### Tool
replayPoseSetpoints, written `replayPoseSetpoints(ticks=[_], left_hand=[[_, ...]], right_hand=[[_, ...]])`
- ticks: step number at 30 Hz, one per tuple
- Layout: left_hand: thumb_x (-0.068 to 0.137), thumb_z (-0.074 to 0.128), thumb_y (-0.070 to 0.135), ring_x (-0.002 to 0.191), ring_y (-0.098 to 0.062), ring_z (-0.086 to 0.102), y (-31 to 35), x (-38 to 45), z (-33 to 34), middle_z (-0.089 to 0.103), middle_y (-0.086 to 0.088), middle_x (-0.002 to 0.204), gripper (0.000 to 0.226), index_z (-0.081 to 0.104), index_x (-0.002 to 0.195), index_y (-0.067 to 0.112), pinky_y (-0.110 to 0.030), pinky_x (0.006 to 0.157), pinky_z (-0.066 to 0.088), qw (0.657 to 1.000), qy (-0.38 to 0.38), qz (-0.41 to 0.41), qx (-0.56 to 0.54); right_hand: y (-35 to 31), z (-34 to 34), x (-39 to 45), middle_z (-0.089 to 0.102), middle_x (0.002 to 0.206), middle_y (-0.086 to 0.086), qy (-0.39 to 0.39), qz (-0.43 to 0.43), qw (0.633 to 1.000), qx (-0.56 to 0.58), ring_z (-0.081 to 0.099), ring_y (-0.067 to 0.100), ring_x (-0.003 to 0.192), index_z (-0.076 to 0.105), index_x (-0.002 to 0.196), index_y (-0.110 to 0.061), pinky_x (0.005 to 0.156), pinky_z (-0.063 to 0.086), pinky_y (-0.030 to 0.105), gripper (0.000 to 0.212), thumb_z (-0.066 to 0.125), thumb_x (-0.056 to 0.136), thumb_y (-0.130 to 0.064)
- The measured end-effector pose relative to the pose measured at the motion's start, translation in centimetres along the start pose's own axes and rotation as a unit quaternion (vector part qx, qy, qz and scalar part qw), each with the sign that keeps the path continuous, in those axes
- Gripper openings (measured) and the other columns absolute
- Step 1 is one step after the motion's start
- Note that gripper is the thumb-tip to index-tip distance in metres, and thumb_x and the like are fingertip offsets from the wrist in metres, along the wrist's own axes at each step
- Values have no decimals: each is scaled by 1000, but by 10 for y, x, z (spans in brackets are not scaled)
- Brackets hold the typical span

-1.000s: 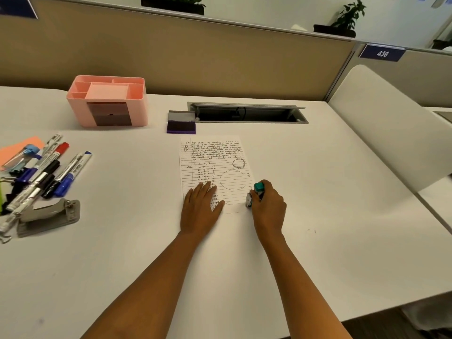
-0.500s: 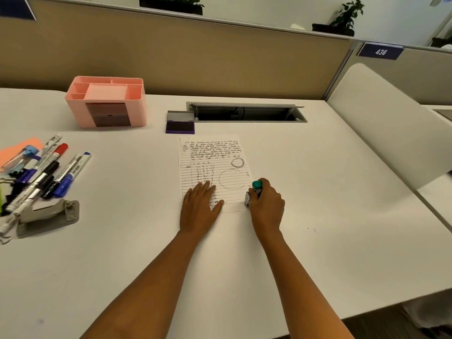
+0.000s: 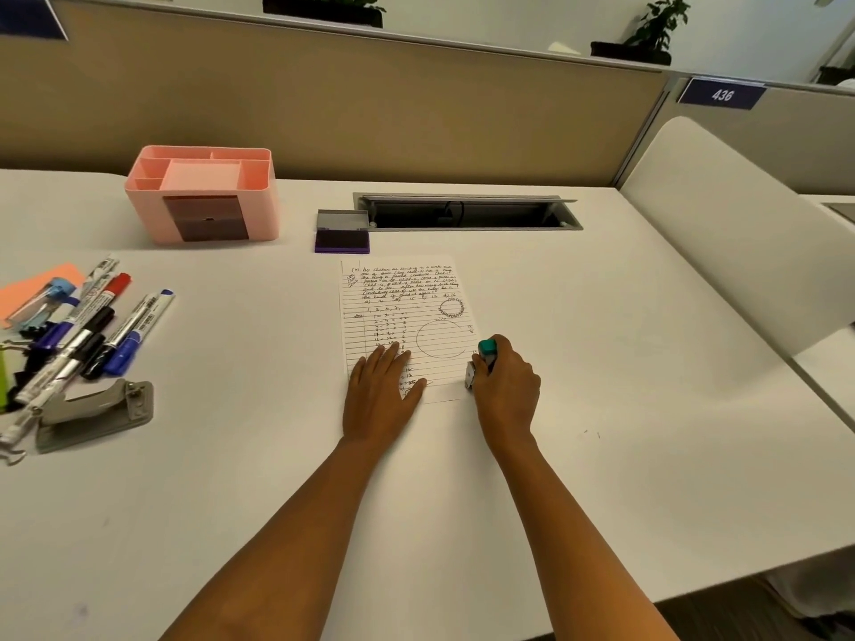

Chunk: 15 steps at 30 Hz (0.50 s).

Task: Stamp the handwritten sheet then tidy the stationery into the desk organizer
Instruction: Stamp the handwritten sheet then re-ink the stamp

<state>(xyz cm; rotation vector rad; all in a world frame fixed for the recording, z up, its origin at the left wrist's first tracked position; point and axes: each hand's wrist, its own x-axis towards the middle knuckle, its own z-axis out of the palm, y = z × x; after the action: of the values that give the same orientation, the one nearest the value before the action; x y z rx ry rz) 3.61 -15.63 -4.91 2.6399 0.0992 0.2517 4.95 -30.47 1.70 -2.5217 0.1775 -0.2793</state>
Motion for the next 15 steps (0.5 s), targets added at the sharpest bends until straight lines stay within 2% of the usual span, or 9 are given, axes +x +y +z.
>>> replayPoseSetpoints(ticks=[6,15], left_hand=[[83,34,50,142,-17,27,1,1,-1,37,1,149,62,44,136,20,-34,117,15,1000,-2,1,1],[83,36,50,141,-18,29,1,0,-1,39,1,148,61,46,135,20,-35,117,16,1000,0,1,0]], right_hand=[[5,0,-5,68,107,7,14,-3,1000,5,63,28,95,54,121,-12,77,42,29,31,56,92,-22],[5,-6,-4,68,108,6,2,0,999,33,63,25,95,55,120,-13,78,44,27,29,56,92,-19]])
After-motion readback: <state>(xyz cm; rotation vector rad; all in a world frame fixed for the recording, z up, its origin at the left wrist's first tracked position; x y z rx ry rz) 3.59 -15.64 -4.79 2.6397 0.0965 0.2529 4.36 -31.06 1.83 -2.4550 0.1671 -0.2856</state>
